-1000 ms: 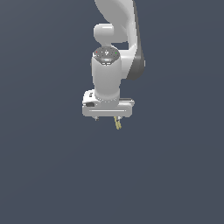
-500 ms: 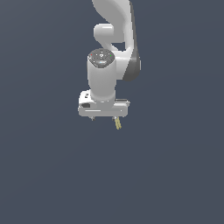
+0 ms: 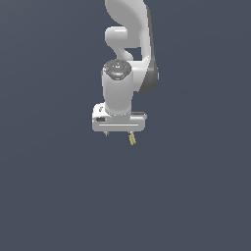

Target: Pick up the object and move it to a goal position.

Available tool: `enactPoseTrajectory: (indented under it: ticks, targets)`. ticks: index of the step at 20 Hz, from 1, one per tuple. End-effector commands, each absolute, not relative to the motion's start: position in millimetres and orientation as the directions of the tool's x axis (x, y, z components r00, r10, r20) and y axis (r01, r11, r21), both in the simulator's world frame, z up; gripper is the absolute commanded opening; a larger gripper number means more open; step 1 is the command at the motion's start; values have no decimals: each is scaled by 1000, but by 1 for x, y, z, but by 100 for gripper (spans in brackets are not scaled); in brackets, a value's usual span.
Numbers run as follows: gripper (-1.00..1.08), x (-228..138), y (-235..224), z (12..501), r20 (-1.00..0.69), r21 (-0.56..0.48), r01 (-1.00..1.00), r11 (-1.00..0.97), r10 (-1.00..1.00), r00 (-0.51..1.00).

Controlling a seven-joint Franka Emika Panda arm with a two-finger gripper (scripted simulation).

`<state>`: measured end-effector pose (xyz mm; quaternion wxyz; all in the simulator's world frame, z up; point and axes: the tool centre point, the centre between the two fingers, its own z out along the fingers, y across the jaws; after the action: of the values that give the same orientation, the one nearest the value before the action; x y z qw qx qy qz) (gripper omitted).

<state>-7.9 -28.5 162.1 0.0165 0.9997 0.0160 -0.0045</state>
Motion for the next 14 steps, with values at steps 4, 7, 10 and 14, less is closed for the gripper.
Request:
enactPoseTrajectory:
  ticks: [4,7,10,14]
  targets:
    - [100,-24,-14,138,-8,26,67,-997,66,998]
    - [100,-38,-3,120,-7,21,93,-995,93,996]
    - [100,-54,9,102,-5,15,121,-993,121,993]
    - [100,-73,20,84,-3,8,150,-989,150,989]
